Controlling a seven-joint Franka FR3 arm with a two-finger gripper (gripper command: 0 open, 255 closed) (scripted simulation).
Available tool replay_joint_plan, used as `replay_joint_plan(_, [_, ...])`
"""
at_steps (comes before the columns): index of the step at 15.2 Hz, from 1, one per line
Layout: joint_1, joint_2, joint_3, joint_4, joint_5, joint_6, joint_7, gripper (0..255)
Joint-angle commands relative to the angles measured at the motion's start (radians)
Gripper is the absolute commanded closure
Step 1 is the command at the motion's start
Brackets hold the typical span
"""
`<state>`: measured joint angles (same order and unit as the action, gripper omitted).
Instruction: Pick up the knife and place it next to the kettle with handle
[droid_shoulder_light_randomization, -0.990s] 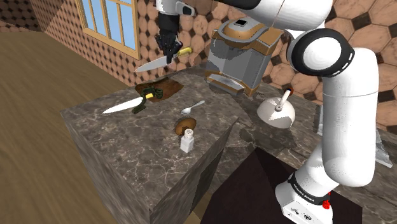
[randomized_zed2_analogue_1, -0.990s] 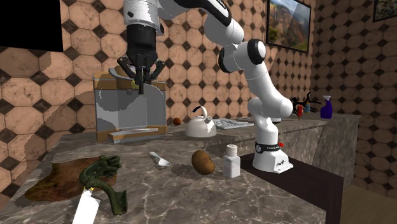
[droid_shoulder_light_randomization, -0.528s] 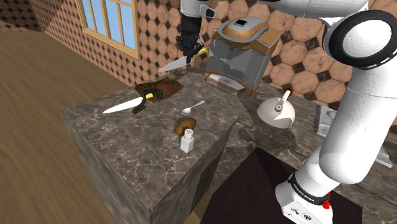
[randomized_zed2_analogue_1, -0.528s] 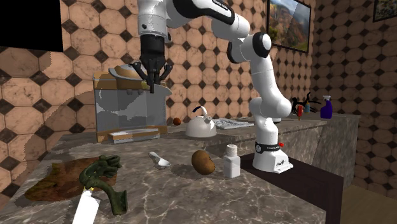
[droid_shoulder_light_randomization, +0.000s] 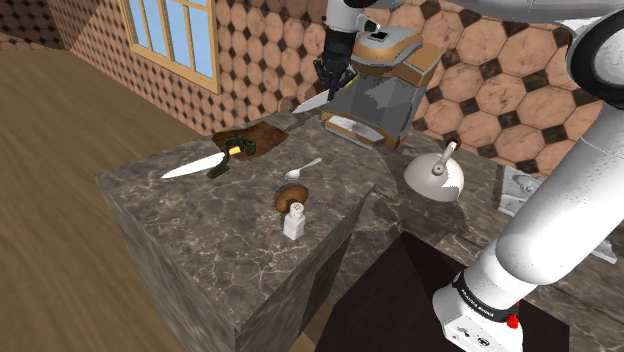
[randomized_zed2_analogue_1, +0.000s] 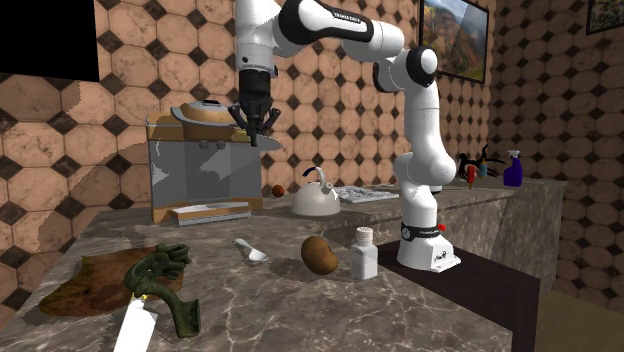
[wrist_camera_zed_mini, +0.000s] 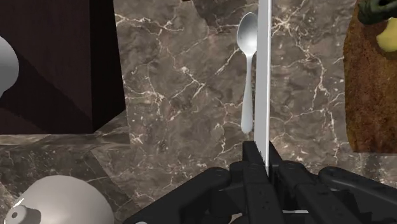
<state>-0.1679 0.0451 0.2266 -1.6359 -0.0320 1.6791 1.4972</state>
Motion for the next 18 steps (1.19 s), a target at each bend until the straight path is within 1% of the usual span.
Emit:
replay_joint_plan(1, [-0.023, -0.05, -0.02, -0.062, 0.012, 0.014, -0.045, 255])
replay_joint_plan(9, [-0.108, -0.19, -0.122, -0.223, 0.026, 0.039, -0.235, 255])
replay_joint_plan(13, [-0.148, -0.237, -0.178, -0.274, 0.021, 0.045, -0.33, 255])
replay_joint_plan(18, [-0.198, -0.272, -0.252, -0.311, 0.007, 0.049, -0.449, 255])
